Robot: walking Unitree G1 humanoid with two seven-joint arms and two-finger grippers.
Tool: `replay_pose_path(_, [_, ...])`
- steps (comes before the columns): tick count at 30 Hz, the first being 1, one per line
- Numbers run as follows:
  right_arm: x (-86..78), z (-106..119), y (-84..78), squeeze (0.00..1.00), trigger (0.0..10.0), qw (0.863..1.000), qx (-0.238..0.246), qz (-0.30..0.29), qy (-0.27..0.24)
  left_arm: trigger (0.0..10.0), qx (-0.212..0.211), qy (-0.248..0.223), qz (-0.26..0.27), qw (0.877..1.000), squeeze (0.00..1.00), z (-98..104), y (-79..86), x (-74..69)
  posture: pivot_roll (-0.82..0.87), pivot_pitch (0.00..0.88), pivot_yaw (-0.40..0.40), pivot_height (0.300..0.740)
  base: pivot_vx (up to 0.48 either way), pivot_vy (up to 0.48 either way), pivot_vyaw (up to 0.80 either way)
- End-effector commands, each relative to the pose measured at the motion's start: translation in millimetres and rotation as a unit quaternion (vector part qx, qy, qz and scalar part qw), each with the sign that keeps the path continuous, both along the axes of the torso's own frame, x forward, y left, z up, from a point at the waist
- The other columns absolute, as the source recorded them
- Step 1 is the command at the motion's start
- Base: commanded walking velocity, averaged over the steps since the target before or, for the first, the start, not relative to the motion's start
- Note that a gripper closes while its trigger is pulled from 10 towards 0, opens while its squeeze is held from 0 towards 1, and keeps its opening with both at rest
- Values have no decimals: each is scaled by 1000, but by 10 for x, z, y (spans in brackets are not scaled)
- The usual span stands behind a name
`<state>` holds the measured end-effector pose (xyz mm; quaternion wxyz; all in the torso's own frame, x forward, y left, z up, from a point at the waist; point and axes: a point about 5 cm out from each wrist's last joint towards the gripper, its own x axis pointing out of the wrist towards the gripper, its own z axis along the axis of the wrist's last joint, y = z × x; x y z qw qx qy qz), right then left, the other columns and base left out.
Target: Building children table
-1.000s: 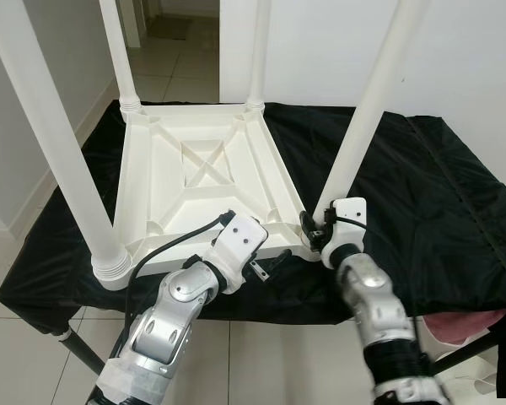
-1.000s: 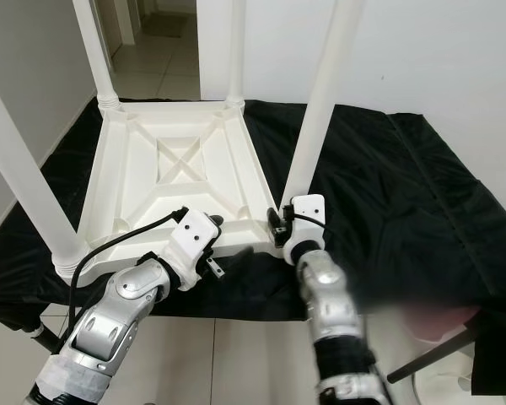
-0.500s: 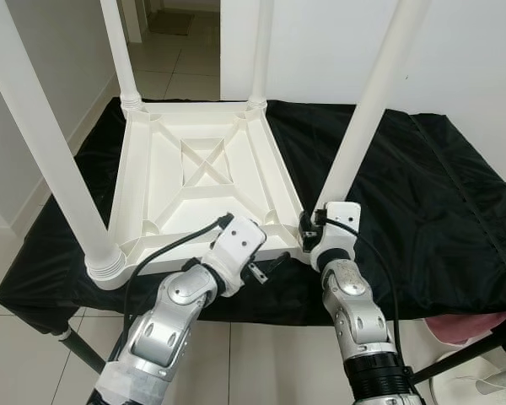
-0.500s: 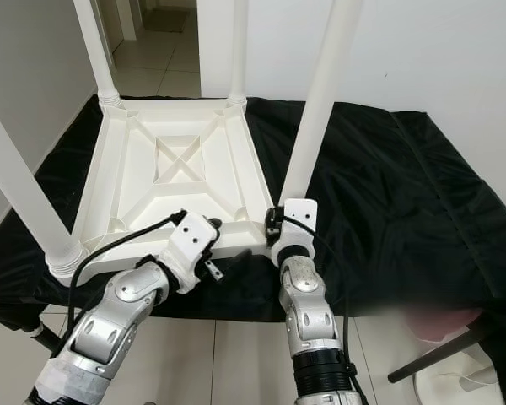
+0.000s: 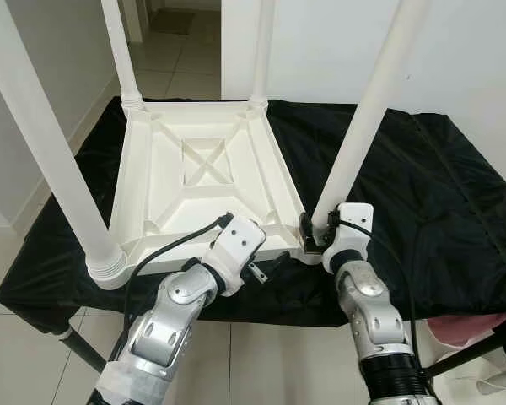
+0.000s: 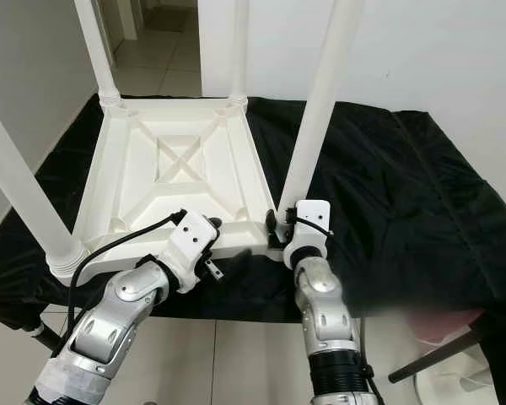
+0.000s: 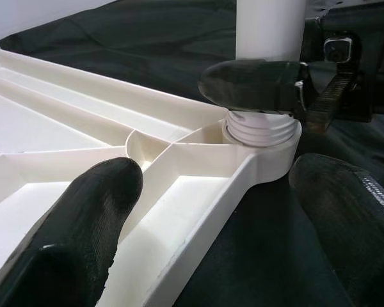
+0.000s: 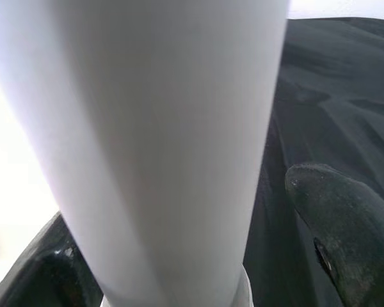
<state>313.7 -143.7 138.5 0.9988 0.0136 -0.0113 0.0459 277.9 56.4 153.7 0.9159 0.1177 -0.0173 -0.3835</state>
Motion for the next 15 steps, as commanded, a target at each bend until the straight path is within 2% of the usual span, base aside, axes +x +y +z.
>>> replay_pose_path(1, [11, -13, -6, 0, 10000, 1000, -1, 25, -2, 10000, 4, -10, 11, 1000, 0, 10, 2, 16, -2, 27, -45, 740, 0, 0, 0])
replay_pose_path(2, [11, -13, -6, 0, 10000, 1000, -1, 25, -2, 10000, 4, -10, 11, 1000, 0, 10, 2, 16, -2, 27, -45, 740, 0, 0, 0])
replay_pose_path(3, [19, -19, -10, 0, 10000, 999, -6, 51, -3, 6078, 0, -8, 4, 1000, 0, 8, -3, 6, -2, 28, -45, 740, 0, 0, 0])
replay_pose_path(4, [19, -19, -10, 0, 10000, 999, -6, 51, -3, 6078, 0, -8, 4, 1000, 0, 8, -3, 6, -2, 28, -45, 740, 0, 0, 0])
replay_pose_path(5, [35, -20, -25, 0, 10000, 997, -11, 78, -5, 3451, 0, -7, 6, 1000, 0, 4, -3, 4, -1, 28, -46, 740, 0, 0, 0])
replay_pose_path(6, [35, -20, -25, 0, 10000, 997, -11, 78, -5, 3451, 0, -7, 6, 1000, 0, 4, -3, 4, -1, 28, -46, 740, 0, 0, 0])
replay_pose_path(7, [57, -9, -47, 0, 10000, 994, -21, 107, -10, 0, -2, -4, -1, 1000, 0, 0, -9, -13, -1, 30, -47, 740, 0, 0, 0])
replay_pose_path(8, [57, -9, -47, 0, 10000, 994, -21, 107, -10, 0, -2, -4, -1, 1000, 0, 0, -9, -13, -1, 30, -47, 740, 0, 0, 0])
replay_pose_path(9, [106, 26, -96, 0, 10000, 987, -40, 152, -19, 10000, 8, 0, 3, 1000, 0, -26, -10, -9, 2, 33, -49, 740, 0, 0, 0])
replay_pose_path(13, [141, 45, -126, 0, 10000, 982, -51, 180, -19, 10000, 15, 2, 6, 1000, 0, -39, -6, 3, 3, 35, -49, 740, 0, 0, 0])
replay_pose_path(14, [172, 63, -139, 0, 10000, 974, -66, 214, -22, 10000, 14, 1, 7, 1000, 0, -34, 2, 4, 6, 39, -50, 740, 0, 0, 0])
replay_pose_path(15, [172, 63, -139, 0, 10000, 974, -66, 214, -22, 10000, 14, 1, 7, 1000, 0, -34, 2, 4, 6, 39, -50, 740, 0, 0, 0])
